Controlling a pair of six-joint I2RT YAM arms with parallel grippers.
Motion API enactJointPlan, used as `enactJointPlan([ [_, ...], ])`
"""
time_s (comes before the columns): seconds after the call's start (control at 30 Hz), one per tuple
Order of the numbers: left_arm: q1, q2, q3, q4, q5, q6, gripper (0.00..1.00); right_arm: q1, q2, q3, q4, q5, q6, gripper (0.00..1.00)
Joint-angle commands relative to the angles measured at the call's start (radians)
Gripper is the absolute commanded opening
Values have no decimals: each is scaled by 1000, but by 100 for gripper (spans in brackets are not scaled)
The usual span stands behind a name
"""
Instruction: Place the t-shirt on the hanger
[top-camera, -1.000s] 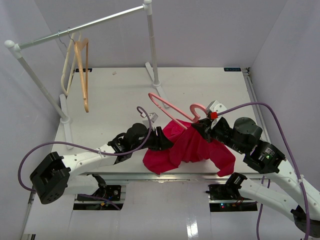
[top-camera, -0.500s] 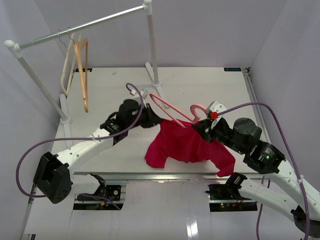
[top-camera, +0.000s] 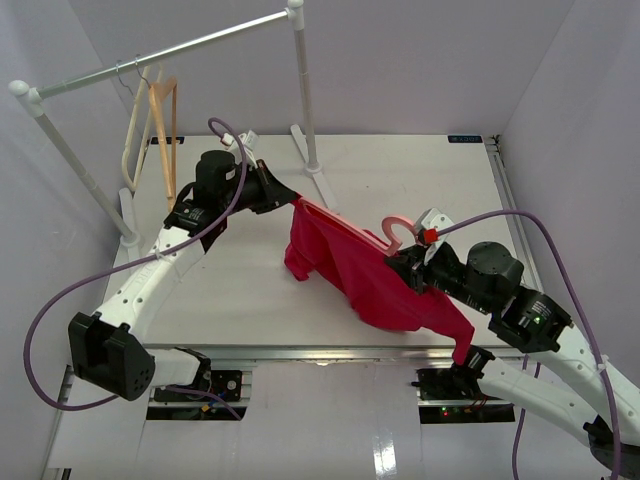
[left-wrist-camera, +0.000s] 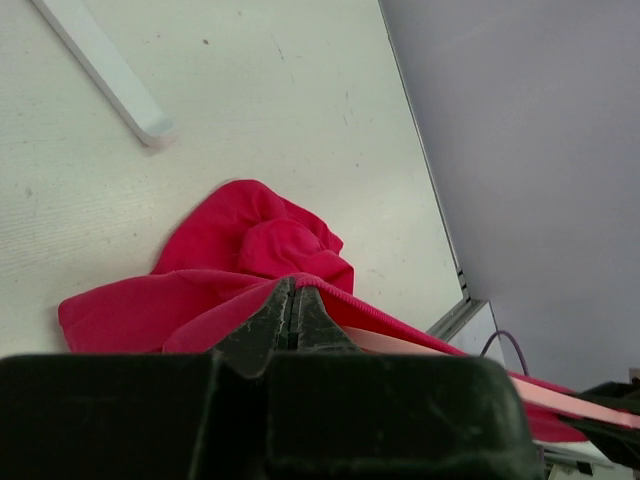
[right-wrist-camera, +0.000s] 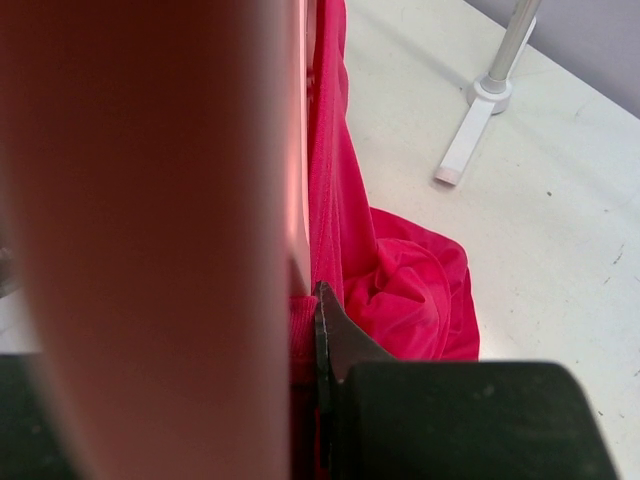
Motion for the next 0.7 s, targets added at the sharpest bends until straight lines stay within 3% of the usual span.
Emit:
enactJointPlan([
  [0.0, 22, -4, 93, -54, 53, 68, 0, 1, 13, 10, -10, 6, 17, 8],
  [0.13, 18, 9, 106, -65, 141, 86, 0, 1, 64, 11, 19, -3, 24, 8],
  [0.37, -33, 20, 142, -78, 152, 98, 0, 3, 249, 71, 100, 23, 19, 8],
  [0.67, -217, 60, 204, -101, 199, 77, 0, 2, 387, 122, 245, 23, -8, 8],
])
